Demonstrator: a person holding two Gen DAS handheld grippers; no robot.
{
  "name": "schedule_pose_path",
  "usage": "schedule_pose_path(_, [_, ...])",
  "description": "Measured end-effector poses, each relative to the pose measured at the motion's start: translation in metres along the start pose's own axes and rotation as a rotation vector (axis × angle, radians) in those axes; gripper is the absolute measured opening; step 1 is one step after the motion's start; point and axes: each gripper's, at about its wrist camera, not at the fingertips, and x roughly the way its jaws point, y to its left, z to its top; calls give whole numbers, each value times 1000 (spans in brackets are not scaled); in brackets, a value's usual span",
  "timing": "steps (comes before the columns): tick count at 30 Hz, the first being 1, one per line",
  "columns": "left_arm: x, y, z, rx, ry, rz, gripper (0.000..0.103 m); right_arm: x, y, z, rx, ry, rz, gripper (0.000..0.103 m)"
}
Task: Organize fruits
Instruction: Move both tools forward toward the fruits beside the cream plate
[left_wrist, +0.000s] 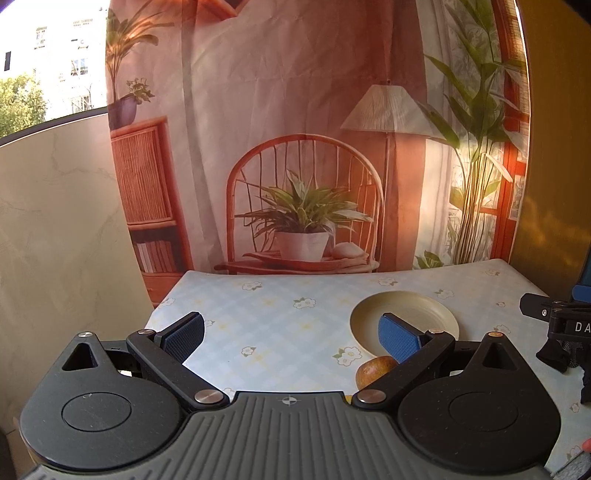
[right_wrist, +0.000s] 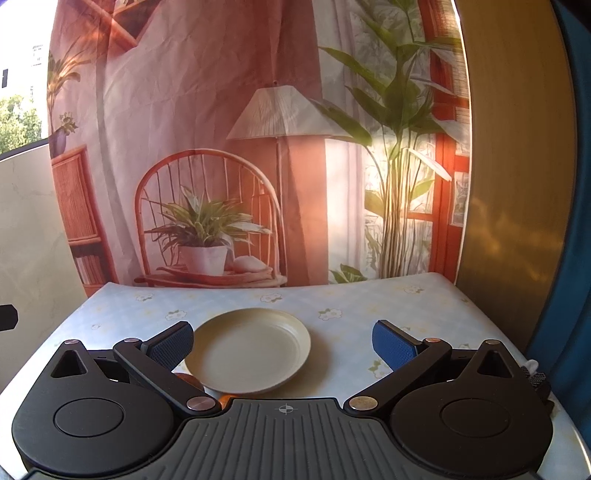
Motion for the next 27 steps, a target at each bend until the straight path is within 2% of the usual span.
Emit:
schedule_pose_path(6, [31, 3, -11, -12, 23, -19, 101, 23, -7, -11, 43, -2, 18, 103])
schedule_pose_path(12, [47, 3, -23, -30, 20, -32, 98, 41, -7, -27, 55, 45, 22, 103])
schedule_pose_path(15, [53, 1, -26, -17, 20, -40, 98, 49, -6, -32, 41, 86, 67, 103])
schedule_pose_path(18, [57, -1, -27, 7, 25, -28, 98, 54, -3, -33, 3, 88, 84, 103])
schedule_pose_path(23, [63, 1, -24, -13, 44, -32, 98, 64, 5, -34, -75, 113, 29, 103])
schedule_pose_path(27, [66, 5, -24, -57, 54, -27, 98, 70, -2, -36, -52, 138, 29, 103])
